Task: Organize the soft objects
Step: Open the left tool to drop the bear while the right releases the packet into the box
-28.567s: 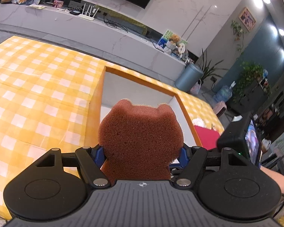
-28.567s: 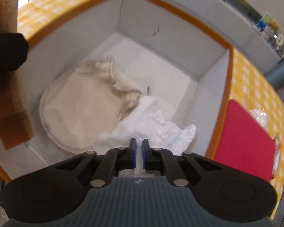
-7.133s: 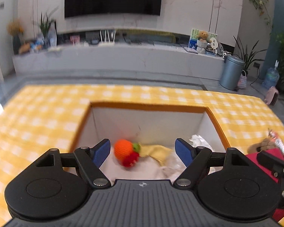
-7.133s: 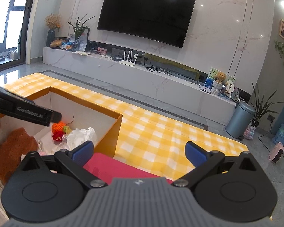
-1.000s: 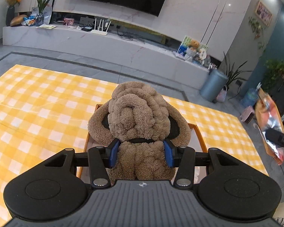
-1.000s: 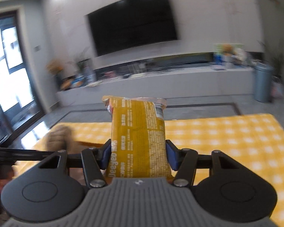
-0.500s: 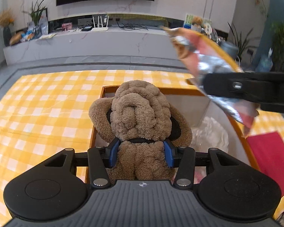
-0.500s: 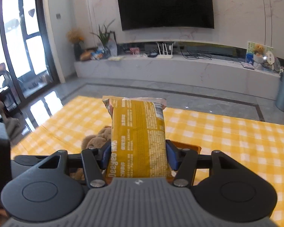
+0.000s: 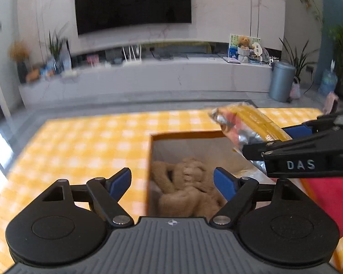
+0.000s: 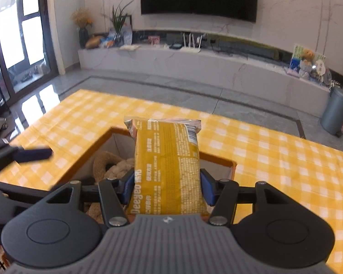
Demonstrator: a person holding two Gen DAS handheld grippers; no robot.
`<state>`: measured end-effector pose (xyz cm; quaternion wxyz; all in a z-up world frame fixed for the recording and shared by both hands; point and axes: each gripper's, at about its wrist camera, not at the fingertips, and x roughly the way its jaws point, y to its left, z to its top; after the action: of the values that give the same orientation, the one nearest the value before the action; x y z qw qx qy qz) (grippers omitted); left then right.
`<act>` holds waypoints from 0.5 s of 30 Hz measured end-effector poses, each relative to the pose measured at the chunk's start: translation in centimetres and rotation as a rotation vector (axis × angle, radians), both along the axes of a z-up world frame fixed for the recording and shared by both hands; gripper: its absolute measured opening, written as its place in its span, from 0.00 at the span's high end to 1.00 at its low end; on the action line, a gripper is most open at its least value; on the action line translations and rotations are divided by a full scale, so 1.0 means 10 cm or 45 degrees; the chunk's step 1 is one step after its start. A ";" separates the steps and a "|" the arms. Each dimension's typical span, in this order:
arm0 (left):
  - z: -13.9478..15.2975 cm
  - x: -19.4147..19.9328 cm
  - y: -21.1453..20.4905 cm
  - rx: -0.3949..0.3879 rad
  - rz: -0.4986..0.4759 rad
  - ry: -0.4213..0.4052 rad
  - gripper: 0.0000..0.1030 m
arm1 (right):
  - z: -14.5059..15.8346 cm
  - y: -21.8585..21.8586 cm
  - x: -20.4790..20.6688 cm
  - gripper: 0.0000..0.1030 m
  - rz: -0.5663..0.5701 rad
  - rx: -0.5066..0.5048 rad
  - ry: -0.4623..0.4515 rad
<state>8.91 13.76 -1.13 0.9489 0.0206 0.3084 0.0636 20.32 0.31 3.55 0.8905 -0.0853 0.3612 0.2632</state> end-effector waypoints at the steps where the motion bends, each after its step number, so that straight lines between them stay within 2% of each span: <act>1: 0.00 -0.01 0.00 0.042 0.020 -0.020 0.07 | -0.03 0.05 0.02 0.45 0.008 -0.026 0.004; 4: 0.00 -0.02 0.01 0.052 0.079 -0.019 0.06 | -0.16 0.18 0.05 0.45 0.028 -0.117 0.029; 7: 0.01 0.03 0.06 -0.044 0.165 -0.023 0.06 | -0.32 0.23 0.11 0.45 0.025 -0.158 0.069; 9: 0.00 0.07 0.03 -0.057 0.163 -0.017 0.06 | -0.33 0.27 0.07 0.44 0.034 -0.201 0.033; 11: -0.01 0.08 -0.01 -0.028 0.141 -0.003 0.07 | -0.28 0.26 0.02 0.40 0.034 -0.195 0.007; 13: 0.00 0.09 0.00 -0.019 0.186 0.005 0.07 | -0.23 0.23 -0.02 0.21 0.006 -0.205 -0.038; 15: 0.02 0.06 0.04 -0.052 0.203 0.000 0.07 | -0.15 0.15 -0.07 0.10 -0.032 -0.198 -0.101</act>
<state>9.47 14.11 -0.92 0.9410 -0.0234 0.3104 0.1325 19.58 1.82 2.08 0.8980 -0.1602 0.3459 0.2195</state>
